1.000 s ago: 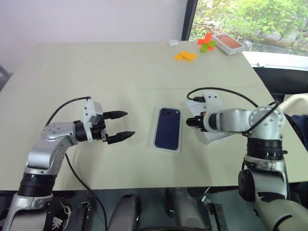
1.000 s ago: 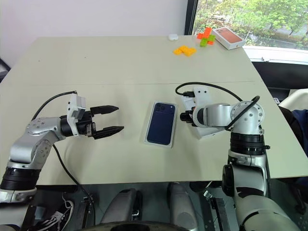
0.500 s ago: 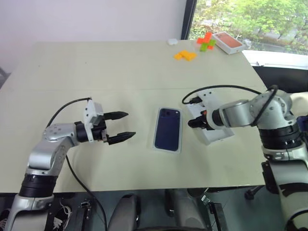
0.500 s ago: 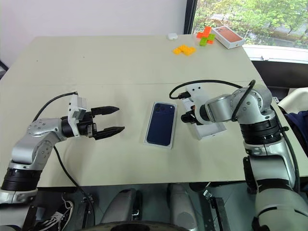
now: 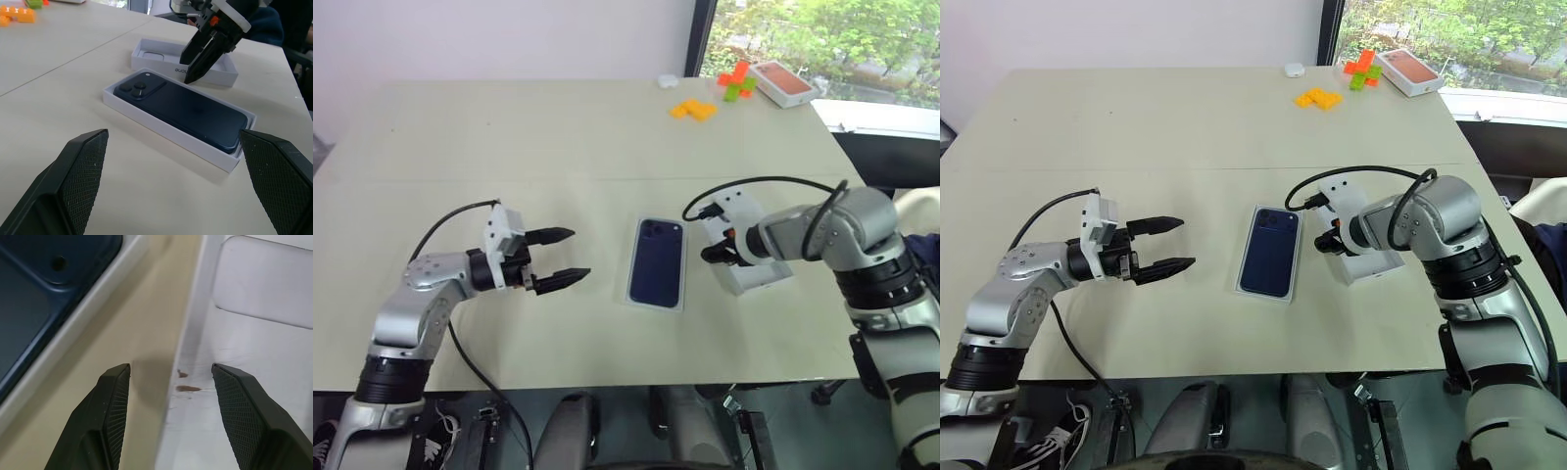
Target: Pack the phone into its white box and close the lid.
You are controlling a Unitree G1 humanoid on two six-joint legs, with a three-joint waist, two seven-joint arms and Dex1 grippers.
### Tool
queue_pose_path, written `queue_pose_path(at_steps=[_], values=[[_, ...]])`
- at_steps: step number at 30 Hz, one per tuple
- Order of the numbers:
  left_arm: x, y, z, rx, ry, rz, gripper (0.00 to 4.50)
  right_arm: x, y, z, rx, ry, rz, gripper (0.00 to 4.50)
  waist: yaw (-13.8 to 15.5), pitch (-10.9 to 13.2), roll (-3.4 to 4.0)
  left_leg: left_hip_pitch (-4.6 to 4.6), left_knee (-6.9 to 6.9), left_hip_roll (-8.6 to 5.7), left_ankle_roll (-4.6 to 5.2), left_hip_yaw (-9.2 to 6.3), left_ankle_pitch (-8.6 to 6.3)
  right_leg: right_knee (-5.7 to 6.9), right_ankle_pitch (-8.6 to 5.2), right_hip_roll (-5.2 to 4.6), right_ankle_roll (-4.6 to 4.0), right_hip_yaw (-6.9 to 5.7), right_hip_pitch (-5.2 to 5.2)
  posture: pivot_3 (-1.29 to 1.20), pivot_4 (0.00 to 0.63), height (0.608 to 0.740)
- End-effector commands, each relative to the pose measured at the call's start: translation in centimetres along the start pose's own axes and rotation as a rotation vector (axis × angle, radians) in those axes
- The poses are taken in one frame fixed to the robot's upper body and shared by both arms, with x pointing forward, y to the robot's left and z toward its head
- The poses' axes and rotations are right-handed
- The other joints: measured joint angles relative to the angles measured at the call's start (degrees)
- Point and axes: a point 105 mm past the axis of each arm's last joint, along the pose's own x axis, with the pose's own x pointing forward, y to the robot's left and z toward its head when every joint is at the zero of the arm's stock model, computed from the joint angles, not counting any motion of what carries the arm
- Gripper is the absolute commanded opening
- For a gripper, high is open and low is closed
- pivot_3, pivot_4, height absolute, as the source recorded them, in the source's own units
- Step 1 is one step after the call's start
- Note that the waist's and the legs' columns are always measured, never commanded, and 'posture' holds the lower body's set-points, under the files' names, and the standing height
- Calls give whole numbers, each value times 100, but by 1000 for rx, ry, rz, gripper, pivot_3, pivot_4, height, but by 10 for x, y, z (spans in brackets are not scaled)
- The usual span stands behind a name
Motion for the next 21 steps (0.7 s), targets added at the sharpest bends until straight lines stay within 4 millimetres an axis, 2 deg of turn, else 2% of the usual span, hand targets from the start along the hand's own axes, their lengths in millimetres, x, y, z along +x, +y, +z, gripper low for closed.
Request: queue_pose_path(at_steps=[1,3,4,11,13,15,17,19,21], values=[[2,-3,10,34,-24,-14,4500,-3,-8,2,-11,-17,-30,1429,-3,0,0,0,0,-1,0,0,0,0,0,-1,0,0,0,0,150,740],[2,-3,10,33,-24,-13,4500,-3,-7,3,-10,-16,-23,388,-3,0,0,0,0,-3,0,0,0,-1,0,-3,0,0,1,0,150,740],[2,-2,10,34,-24,-11,4500,-3,-7,3,-12,-16,-24,35,-1,0,0,0,0,-3,0,0,0,0,0,-3,-1,0,1,0,150,740],[2,0,12,32,-31,-2,4500,-3,-7,7,1,-16,-30,35,-6,-2,-2,2,1,-4,0,0,0,4,1,-3,-2,0,2,0,150,740],[2,1,13,31,-34,1,4500,-7,-13,26,164,-94,-6,35,-28,-4,-5,4,3,-5,-1,0,0,8,2,-3,-2,1,2,0,150,740],[2,2,13,31,-36,8,4500,-11,-18,40,253,-156,1,35,-32,-2,-3,6,5,-5,-4,5,2,12,9,0,-5,7,1,0,150,740],[1,5,14,32,-40,27,4500,-22,-23,68,358,-313,43,35,-14,-3,-3,6,6,-5,-7,3,5,28,10,0,-4,7,-4,0,150,740],[-1,10,16,36,-46,46,4500,-37,-14,99,461,-484,196,35,-16,-1,0,9,8,-9,-8,2,5,54,10,-2,-5,7,-9,0,150,740],[-2,12,17,38,-49,54,4500,-47,-7,115,526,-583,297,35,-20,-2,0,9,8,-6,-8,0,5,63,10,1,-5,6,-12,0,150,740]])
